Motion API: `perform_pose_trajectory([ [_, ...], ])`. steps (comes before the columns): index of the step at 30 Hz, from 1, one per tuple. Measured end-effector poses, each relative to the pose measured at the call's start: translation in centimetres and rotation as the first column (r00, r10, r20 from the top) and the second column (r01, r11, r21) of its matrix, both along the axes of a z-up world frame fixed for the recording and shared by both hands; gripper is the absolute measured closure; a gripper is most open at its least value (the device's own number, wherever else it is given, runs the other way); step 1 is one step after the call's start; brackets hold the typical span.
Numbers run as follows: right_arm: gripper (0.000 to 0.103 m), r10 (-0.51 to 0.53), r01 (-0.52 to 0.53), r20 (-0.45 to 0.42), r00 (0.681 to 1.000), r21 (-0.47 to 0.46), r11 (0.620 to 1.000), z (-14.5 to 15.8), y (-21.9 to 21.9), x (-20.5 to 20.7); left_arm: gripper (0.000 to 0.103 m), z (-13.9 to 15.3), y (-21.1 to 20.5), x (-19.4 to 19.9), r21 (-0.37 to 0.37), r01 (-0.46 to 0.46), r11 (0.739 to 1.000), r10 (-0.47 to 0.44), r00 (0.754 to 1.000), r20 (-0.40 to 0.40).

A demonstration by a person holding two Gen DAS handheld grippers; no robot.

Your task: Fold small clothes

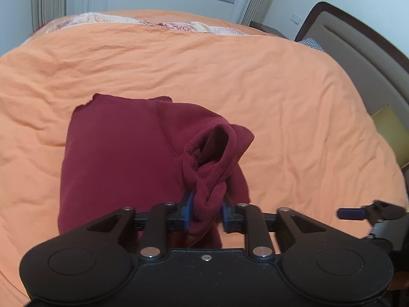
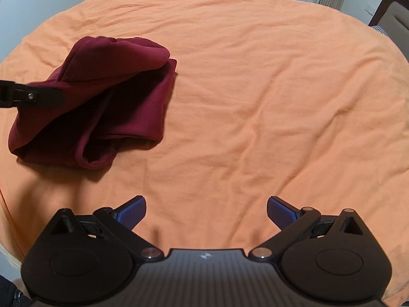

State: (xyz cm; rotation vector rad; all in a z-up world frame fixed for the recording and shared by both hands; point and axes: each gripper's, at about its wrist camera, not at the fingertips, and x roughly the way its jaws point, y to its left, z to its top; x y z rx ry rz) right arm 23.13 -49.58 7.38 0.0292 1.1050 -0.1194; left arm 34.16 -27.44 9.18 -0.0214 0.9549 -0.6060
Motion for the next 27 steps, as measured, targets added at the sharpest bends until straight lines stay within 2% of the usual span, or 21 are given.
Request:
perform_pose_trajectory([
  [1, 0.0, 0.002, -0.002, 0.002, 1.0, 0.005, 1.0, 0.0, 0.1, 0.1, 0.056, 0.3, 0.1, -0.3, -0.019, -0.004, 1.0, 0.003, 1.0, -0.015],
  [4, 0.0, 0.019, -0.019, 0.008, 1.0, 0.015, 1.0, -0.1, 0.3, 0.8, 0.032, 0.6, 0.6, -0.7, -0.074, -0.027, 0.997, 0.023, 0.998, -0.054],
  [8, 0.0, 0.06, -0.06, 0.008, 0.998, -0.009, 0.998, -0.3, 1.1, 1.3, 0.02, 0.8, 2.1, -1.6, -0.098, -0.071, 0.993, 0.061, 0.994, -0.094],
  [12, 0.0, 0.057, -0.057, 0.017, 0.998, 0.011, 0.998, -0.2, 1.2, 1.5, 0.007, 0.7, 4.2, -1.6, -0.06, -0.181, 0.982, 0.174, 0.979, -0.11],
  [15, 0.0, 0.051, -0.053, 0.052, 0.997, 0.041, 0.998, 0.5, 1.2, 2.0, 0.005, 0.5, 5.8, -0.5, -0.024, -0.286, 0.958, 0.281, 0.952, -0.118],
  [18, 0.0, 0.015, -0.025, 0.104, 0.994, 0.095, 0.995, 1.5, 0.7, 3.3, 0.004, 0.2, 7.8, 0.7, -0.019, -0.376, 0.926, 0.369, 0.918, -0.146],
  [22, 0.0, -0.031, 0.01, 0.141, 0.99, 0.148, 0.989, 2.2, 0.2, 6.1, 0.003, -0.5, 10.0, 2.2, 0.037, -0.49, 0.871, 0.488, 0.855, -0.173],
  [25, 0.0, -0.057, 0.026, 0.143, 0.988, 0.213, 0.977, 2.1, 0.0, 8.5, 0.003, -1.4, 10.8, 3.2, 0.11, -0.542, 0.833, 0.552, 0.808, -0.207],
  [27, 0.0, -0.081, 0.041, 0.139, 0.987, 0.267, 0.963, 1.7, 0.0, 9.9, 0.003, -1.9, 11.2, 3.6, 0.133, -0.552, 0.823, 0.567, 0.79, -0.234],
])
